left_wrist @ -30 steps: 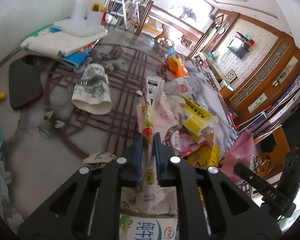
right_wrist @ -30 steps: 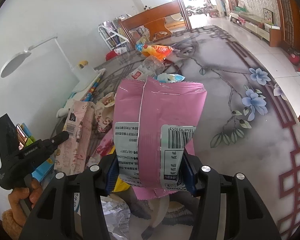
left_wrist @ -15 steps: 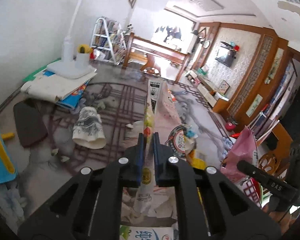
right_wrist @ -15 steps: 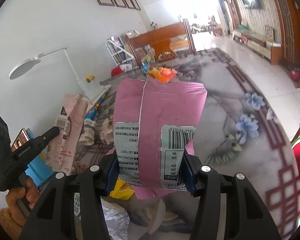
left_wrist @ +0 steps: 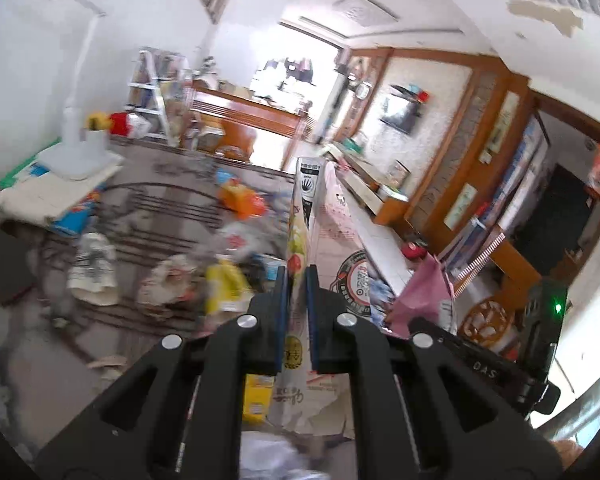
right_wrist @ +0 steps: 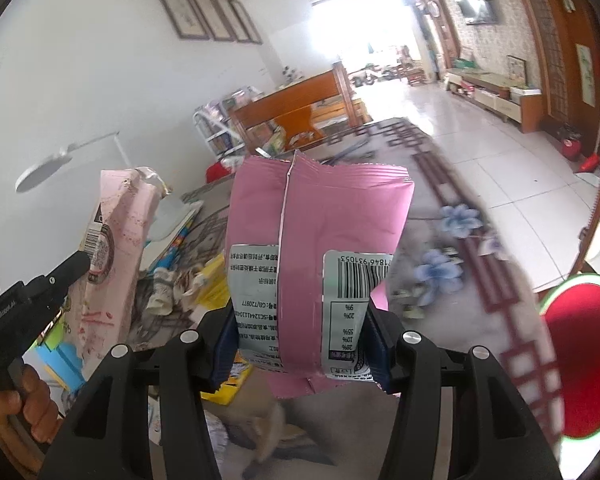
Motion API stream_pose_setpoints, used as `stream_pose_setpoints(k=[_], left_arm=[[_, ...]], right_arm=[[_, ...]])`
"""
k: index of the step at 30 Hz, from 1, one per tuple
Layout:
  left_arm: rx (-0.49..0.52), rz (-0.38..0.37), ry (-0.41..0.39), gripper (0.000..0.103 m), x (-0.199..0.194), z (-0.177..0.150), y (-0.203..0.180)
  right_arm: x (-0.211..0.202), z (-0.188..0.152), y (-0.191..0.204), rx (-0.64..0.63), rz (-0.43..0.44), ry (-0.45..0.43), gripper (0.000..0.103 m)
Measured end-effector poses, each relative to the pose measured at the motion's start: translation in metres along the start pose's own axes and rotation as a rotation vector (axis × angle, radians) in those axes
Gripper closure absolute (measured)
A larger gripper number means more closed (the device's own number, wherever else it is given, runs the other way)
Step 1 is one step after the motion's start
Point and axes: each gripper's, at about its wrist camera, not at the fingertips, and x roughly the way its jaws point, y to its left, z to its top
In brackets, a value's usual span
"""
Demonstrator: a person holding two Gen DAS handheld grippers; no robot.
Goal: Collect trash
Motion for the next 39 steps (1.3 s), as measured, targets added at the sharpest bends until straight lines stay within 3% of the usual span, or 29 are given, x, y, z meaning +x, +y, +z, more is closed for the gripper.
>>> stream_pose_setpoints(k=[6, 8, 11, 15, 22, 24, 25, 26, 28, 34, 39], left_arm=[[0.049, -0.11, 0.095, 0.095, 0.039, -0.02, -0.064], [0.071, -0.149, 0.146, 0.095, 0.057, -0.033, -0.088], [0.099, -0.207, 0.226, 0.095, 0.084, -0.05, -0.122], [0.146, -0.265, 0.31, 0.095, 0.115, -0.074, -0.17], [0.173, -0.329, 0.431, 0.094, 0.17, -0.095, -0.228], [0.175, -0.316, 0.437, 0.092, 0.173, -0.1, -0.238], [0.175, -0.31, 0.428, 0.082, 0.174, -0.1, -0.241], [0.175, -0.308, 0.421, 0.062, 0.173, -0.1, -0.241], [0.166, -0.302, 0.381, 0.045, 0.165, -0.098, -0.24], [0.199, -0.277, 0.357, 0.045, 0.15, -0.094, -0.233], [0.167, -0.242, 0.354, 0.042, 0.131, -0.087, -0.21]], right_arm=[[-0.039, -0.002, -0.064, 0.106, -0.076, -0.033, 0.052], [-0.053, -0.003, -0.095, 0.172, -0.139, -0.03, 0.052], [-0.07, -0.01, -0.145, 0.31, -0.245, -0.007, 0.051], [-0.094, -0.021, -0.197, 0.496, -0.314, -0.01, 0.05], [-0.116, -0.02, -0.226, 0.583, -0.43, -0.049, 0.047], [-0.117, -0.019, -0.232, 0.603, -0.452, -0.055, 0.035], [-0.119, -0.019, -0.233, 0.615, -0.464, -0.068, 0.028], [-0.123, -0.019, -0.235, 0.623, -0.475, -0.083, 0.027], [-0.13, -0.02, -0.24, 0.628, -0.493, -0.111, 0.025], [-0.125, -0.016, -0.241, 0.612, -0.463, -0.113, 0.025], [-0.115, -0.008, -0.226, 0.588, -0.437, -0.106, 0.025]])
